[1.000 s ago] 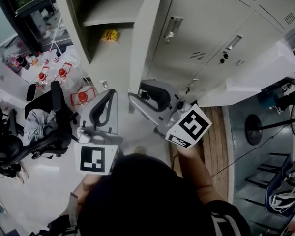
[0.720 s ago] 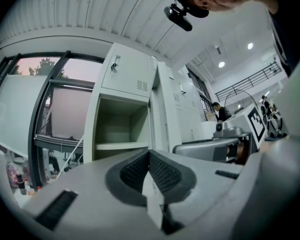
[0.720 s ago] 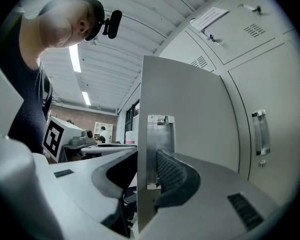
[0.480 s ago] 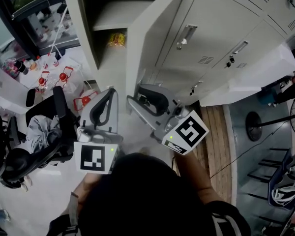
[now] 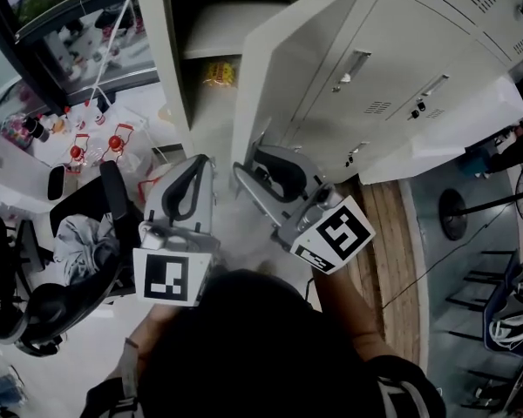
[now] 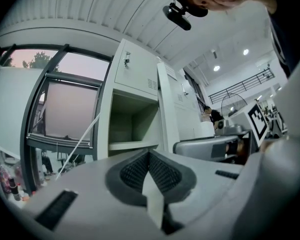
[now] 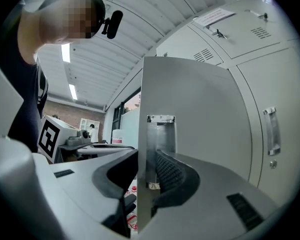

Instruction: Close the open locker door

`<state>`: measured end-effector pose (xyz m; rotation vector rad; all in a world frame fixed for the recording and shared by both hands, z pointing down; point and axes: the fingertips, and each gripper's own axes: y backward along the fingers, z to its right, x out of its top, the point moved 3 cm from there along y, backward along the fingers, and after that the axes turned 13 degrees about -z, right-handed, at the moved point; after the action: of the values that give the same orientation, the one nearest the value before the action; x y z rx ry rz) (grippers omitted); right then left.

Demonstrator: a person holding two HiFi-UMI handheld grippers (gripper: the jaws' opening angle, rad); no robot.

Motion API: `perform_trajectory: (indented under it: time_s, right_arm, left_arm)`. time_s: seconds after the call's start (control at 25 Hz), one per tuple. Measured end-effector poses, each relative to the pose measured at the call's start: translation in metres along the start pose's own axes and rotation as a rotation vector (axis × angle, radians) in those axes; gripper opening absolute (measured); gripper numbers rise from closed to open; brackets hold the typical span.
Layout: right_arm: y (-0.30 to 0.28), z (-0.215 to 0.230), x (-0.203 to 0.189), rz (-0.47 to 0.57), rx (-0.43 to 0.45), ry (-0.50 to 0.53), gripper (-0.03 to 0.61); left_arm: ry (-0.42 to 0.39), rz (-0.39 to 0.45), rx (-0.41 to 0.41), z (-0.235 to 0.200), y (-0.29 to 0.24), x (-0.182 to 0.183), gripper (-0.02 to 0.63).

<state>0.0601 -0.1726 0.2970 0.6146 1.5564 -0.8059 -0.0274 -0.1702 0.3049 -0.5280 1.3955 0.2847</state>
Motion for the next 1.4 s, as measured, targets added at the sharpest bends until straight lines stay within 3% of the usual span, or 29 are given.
perform_trajectory:
  time_s: [0.88,1.4]
  right_arm:
    - [-0.058,0.006,0.008,0.006,-0.143,-0.013,0.115]
    - [-0.084,0.014,0.01,0.01,-0.168,-0.004,0.114]
  left_arm:
    - [-0.012,0.036,-0.082,-0.064,-0.003,-0.009,0.002]
    - [0.0,0.069,-0.052,-0.079,-0.016,0.003,0.002]
